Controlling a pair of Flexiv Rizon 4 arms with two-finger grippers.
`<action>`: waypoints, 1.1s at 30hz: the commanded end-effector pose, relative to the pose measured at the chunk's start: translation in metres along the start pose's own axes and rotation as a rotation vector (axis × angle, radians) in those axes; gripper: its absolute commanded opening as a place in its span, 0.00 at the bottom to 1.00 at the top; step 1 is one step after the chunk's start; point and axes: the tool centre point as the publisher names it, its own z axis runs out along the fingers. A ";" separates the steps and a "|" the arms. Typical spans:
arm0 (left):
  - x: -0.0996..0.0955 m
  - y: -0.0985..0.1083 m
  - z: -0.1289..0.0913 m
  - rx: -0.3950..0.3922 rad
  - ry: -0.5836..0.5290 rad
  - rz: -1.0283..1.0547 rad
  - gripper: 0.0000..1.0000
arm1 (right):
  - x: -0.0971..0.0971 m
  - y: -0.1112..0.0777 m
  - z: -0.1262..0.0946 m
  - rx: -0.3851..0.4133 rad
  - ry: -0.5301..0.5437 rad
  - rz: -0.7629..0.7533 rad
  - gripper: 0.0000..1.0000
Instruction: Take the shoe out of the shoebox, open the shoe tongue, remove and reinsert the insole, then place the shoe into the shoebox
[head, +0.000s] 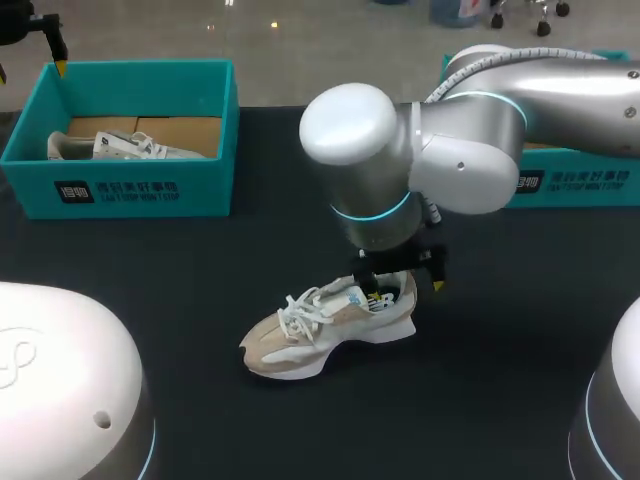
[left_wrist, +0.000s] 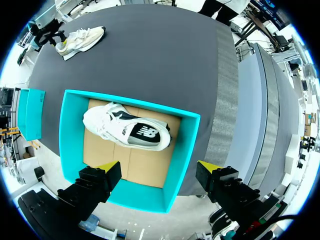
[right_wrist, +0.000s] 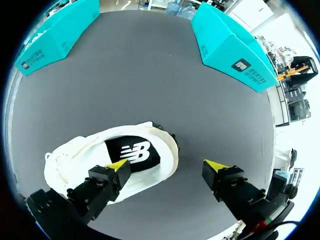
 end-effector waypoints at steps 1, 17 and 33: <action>0.000 -0.001 0.000 -0.001 0.002 0.000 1.00 | -0.018 -0.004 -0.024 -0.050 0.147 -0.115 1.00; 0.000 -0.001 0.000 -0.001 0.002 0.000 1.00 | -0.022 0.005 -0.055 -0.167 0.097 -0.399 1.00; 0.000 -0.001 0.000 -0.001 0.002 0.000 1.00 | -0.025 -0.008 -0.057 -0.510 0.294 -1.137 1.00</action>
